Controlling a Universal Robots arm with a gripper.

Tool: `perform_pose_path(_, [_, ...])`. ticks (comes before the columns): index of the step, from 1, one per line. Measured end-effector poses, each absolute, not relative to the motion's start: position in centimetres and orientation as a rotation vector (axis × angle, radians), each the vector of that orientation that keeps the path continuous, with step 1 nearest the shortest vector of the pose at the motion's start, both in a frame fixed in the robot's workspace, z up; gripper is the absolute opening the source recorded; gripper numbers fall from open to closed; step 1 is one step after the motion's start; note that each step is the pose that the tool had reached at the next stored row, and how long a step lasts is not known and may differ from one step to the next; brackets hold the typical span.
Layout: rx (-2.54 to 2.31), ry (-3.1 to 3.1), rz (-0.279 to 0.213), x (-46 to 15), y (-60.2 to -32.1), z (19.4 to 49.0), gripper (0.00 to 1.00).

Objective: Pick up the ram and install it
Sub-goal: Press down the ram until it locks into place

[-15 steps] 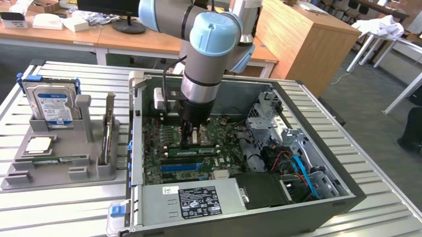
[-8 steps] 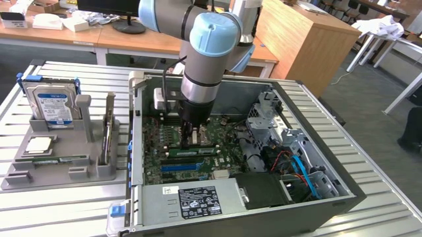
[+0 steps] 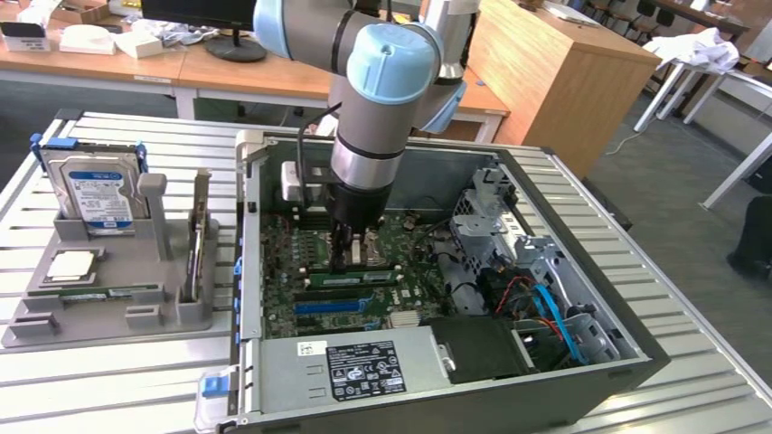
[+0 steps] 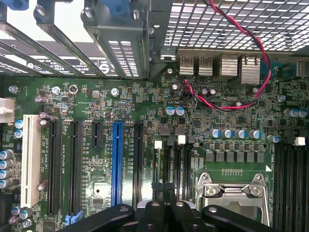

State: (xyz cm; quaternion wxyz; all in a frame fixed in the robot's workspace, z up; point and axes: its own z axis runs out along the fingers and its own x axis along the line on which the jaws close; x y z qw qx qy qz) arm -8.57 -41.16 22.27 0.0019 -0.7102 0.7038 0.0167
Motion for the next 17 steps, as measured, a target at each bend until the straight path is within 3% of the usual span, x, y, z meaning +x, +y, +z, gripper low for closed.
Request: perform_pose_path(17, [-2.228,2.208,0.052,-8.6,-41.2,26.1,0.10])
